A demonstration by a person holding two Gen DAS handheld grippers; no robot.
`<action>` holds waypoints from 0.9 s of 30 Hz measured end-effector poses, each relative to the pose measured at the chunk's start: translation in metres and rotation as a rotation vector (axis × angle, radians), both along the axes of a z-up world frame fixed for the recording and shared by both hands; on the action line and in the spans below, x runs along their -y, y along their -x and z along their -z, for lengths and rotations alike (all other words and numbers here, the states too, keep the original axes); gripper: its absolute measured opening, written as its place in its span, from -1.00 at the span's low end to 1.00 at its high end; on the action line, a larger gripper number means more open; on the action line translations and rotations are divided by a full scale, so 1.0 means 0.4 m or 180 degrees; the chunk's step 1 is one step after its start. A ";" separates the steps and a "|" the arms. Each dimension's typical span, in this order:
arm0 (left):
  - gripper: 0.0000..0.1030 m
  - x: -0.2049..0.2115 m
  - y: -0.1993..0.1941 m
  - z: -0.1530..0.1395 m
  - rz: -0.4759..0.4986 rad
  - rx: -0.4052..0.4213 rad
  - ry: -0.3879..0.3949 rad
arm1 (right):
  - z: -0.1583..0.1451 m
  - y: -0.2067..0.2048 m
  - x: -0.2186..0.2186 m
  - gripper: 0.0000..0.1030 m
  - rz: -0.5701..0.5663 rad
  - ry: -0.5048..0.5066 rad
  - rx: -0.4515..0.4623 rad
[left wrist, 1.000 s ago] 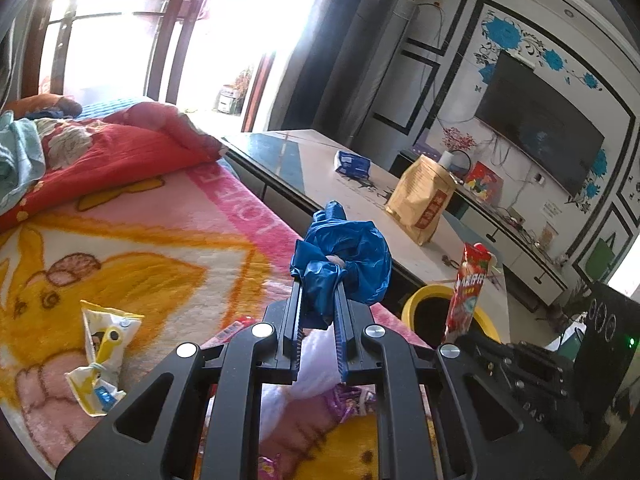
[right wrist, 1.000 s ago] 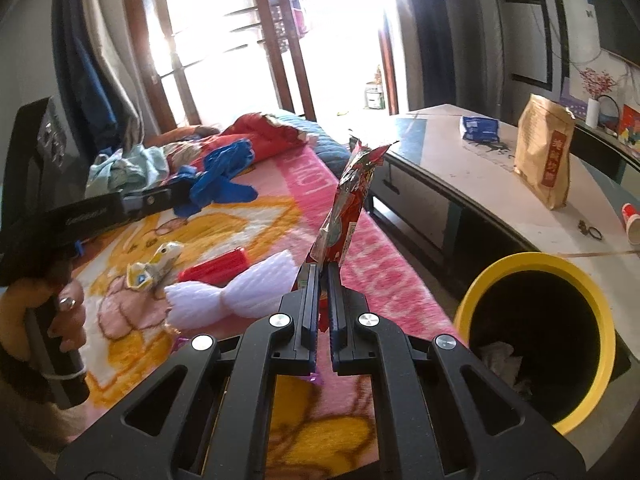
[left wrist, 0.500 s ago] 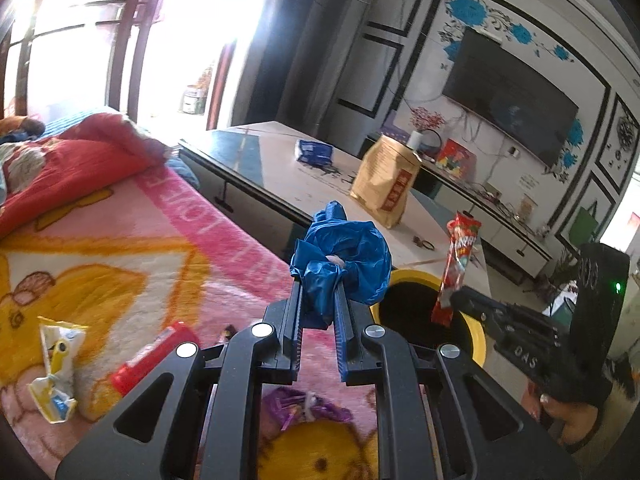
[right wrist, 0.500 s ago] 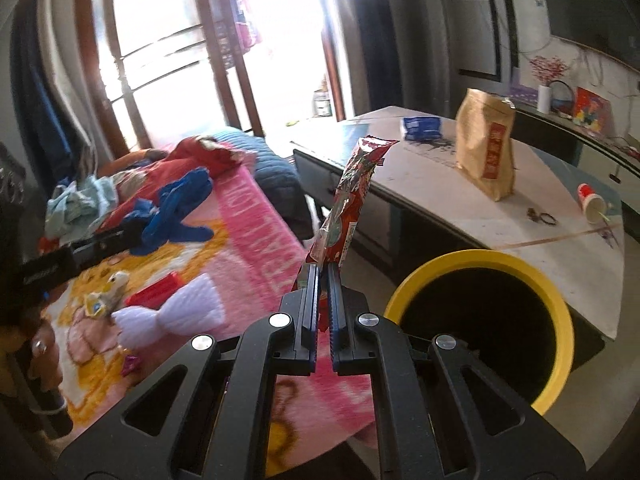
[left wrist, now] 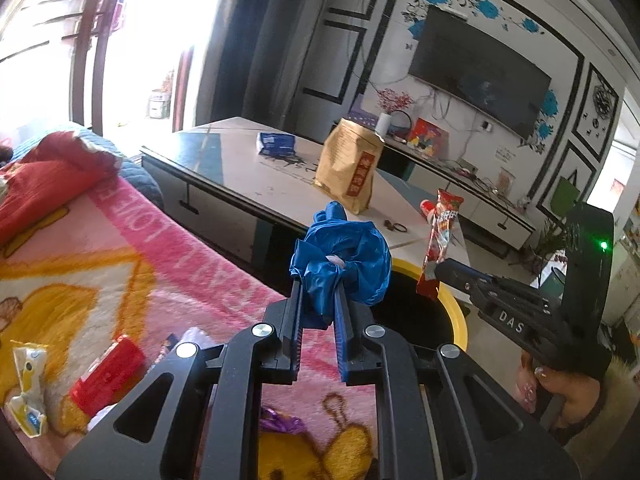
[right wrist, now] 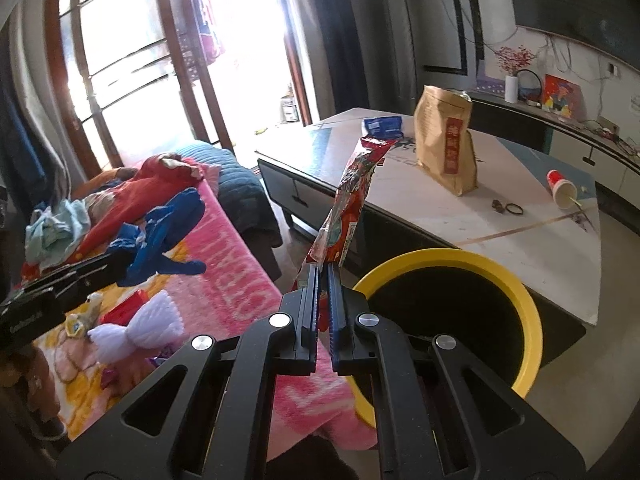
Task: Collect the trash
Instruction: 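Carry the blue glove and red snack wrapper over the yellow-rimmed bin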
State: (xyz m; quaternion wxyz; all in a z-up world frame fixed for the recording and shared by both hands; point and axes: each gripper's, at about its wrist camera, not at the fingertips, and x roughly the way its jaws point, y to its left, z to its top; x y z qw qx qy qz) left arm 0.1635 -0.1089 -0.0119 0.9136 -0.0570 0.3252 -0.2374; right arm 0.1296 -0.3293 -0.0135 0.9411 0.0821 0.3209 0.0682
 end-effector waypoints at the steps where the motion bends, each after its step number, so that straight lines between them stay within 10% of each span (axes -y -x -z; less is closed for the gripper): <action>1: -0.75 0.008 0.001 0.000 0.0017 0.0001 -0.0008 | 0.000 0.000 0.008 -0.96 0.0027 -0.0005 -0.0002; 27: -0.75 0.207 -0.023 0.068 0.0521 -0.0099 -0.0243 | 0.032 -0.024 0.208 -0.96 0.0607 -0.0088 -0.0203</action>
